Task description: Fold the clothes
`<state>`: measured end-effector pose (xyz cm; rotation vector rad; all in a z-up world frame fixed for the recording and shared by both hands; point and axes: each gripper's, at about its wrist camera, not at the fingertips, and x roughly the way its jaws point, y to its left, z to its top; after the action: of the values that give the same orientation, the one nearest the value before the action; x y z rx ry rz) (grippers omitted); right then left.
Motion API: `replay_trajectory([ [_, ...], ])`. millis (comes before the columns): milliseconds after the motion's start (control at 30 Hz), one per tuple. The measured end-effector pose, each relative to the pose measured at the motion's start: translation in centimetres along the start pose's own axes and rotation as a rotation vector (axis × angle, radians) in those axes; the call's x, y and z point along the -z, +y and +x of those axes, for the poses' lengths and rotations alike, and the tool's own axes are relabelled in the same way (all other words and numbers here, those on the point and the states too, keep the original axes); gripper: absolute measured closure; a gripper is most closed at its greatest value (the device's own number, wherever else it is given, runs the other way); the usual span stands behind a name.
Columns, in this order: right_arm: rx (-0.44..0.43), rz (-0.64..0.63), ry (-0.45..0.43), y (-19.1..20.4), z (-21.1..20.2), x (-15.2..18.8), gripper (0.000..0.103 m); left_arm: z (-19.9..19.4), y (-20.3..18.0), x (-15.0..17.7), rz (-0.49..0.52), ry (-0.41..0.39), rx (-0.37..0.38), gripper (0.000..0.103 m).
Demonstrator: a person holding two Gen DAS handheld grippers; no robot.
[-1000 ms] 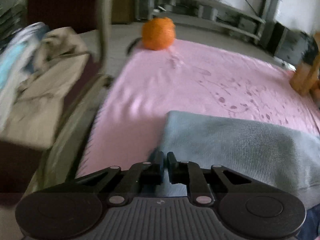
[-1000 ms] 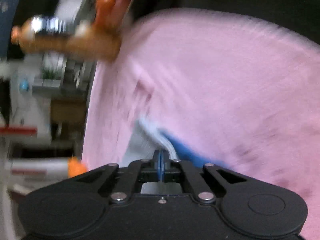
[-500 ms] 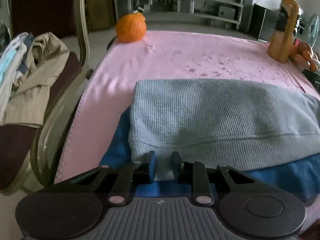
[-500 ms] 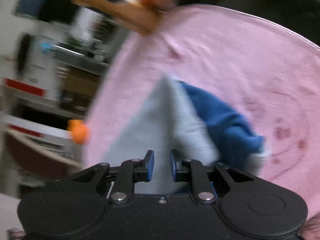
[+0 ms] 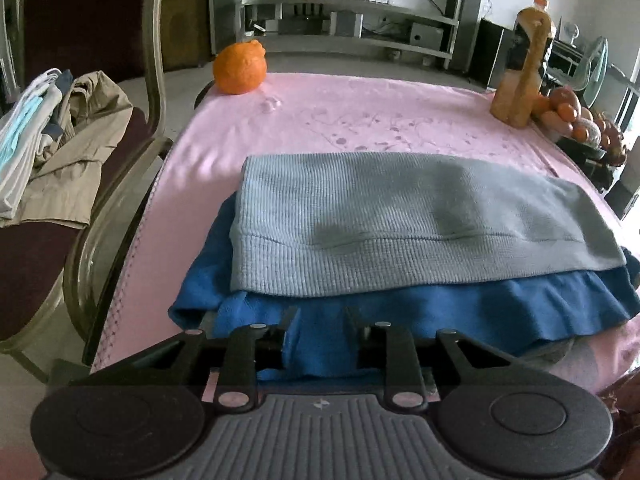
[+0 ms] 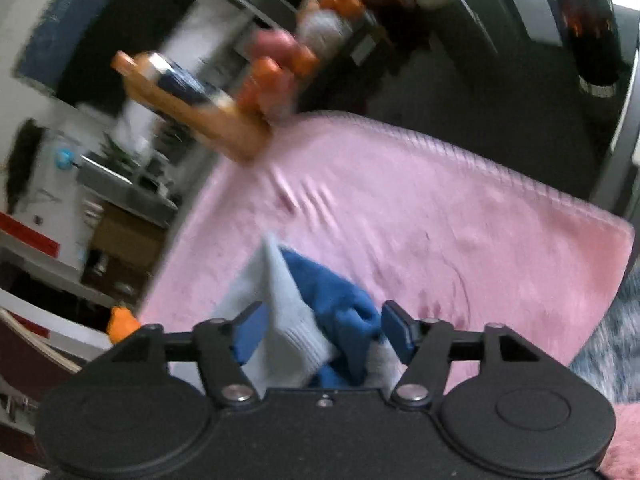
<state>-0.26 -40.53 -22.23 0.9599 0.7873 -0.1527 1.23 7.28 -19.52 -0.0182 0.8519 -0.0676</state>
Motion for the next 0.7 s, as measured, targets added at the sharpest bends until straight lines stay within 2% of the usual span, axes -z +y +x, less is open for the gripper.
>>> replay_trajectory([
  [67,0.042,-0.007,0.028,0.4,1.3,-0.1,0.029,0.2,0.2,0.0,-0.010,0.007,0.002,0.076],
  [100,0.058,-0.011,0.038,0.4,1.6,-0.1,0.016,0.3,0.3,0.1,-0.017,0.010,0.001,0.076],
  [133,0.072,-0.012,0.048,0.3,1.9,0.1,0.010,0.3,0.4,0.1,-0.023,0.014,0.001,0.076],
  [233,0.092,0.000,0.085,0.7,3.9,0.6,0.007,0.4,0.5,0.1,-0.033,0.020,-0.001,0.076],
  [400,0.048,-0.082,0.129,2.2,5.1,1.2,0.018,0.5,0.4,0.2,-0.034,0.022,0.000,0.074],
  [533,0.097,-0.181,0.104,3.4,5.4,1.8,0.019,0.6,0.7,0.2,-0.044,0.027,-0.008,0.074],
  [667,0.153,-0.247,0.033,4.2,5.5,2.5,0.020,0.6,1.2,0.1,-0.068,0.024,-0.014,0.074],
  [700,0.175,-0.273,0.017,4.5,5.6,2.7,0.030,0.6,1.4,0.0,-0.076,0.020,-0.015,0.074],
])
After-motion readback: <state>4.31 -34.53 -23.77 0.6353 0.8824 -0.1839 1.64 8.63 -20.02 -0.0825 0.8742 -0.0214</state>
